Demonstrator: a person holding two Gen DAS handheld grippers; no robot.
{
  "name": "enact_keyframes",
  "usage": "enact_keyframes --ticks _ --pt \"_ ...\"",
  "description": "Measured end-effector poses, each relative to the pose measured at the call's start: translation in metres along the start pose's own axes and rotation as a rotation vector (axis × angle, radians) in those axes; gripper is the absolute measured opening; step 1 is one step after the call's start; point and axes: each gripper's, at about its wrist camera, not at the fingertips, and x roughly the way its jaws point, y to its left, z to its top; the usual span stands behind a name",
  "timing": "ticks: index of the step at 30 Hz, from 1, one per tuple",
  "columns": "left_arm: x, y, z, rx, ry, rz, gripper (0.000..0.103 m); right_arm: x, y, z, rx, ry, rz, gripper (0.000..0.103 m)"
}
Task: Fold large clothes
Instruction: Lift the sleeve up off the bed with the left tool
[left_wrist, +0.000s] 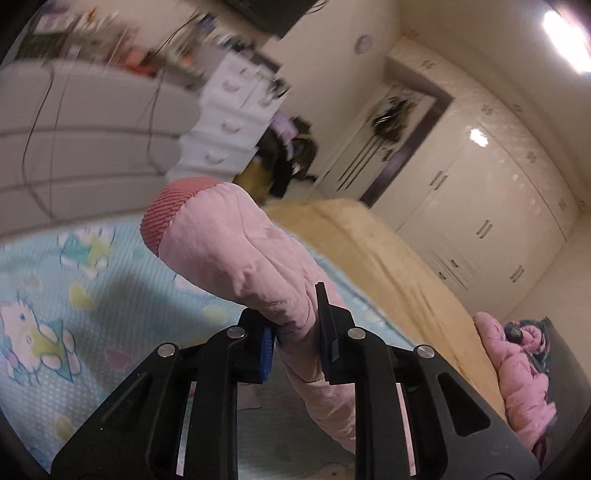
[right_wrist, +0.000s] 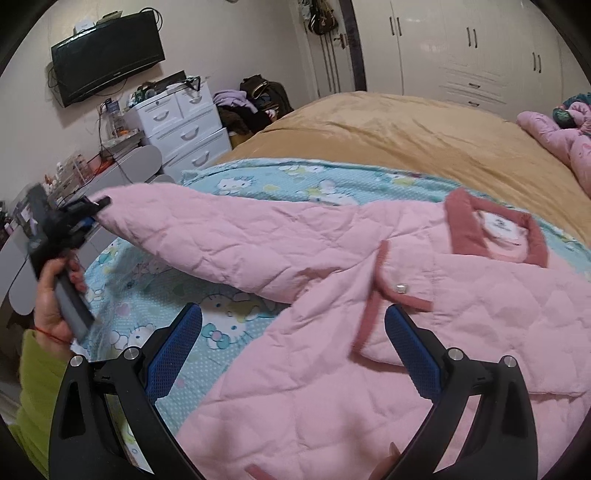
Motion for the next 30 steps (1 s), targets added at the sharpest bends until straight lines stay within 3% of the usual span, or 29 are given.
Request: enact_keyframes --ticks 7,16,30 --pt "-0.035 -0.065 0.008 0.121 -0.039 -0.068 0.012 -0.043 -0.037 -0.005 0.108 -0.066 -0.025 0.099" --pt "-0.077 -0.136 0.006 0.226 -0.060 -0.176 0.012 -0.094 -0.070 -0.024 0.155 -0.139 -0.045 0.099" --pt "-0.105 -0.213 -0.018 0.358 -0.048 -0.276 0.011 -0.154 -0.117 -0.052 0.268 -0.231 -0.055 0.099"
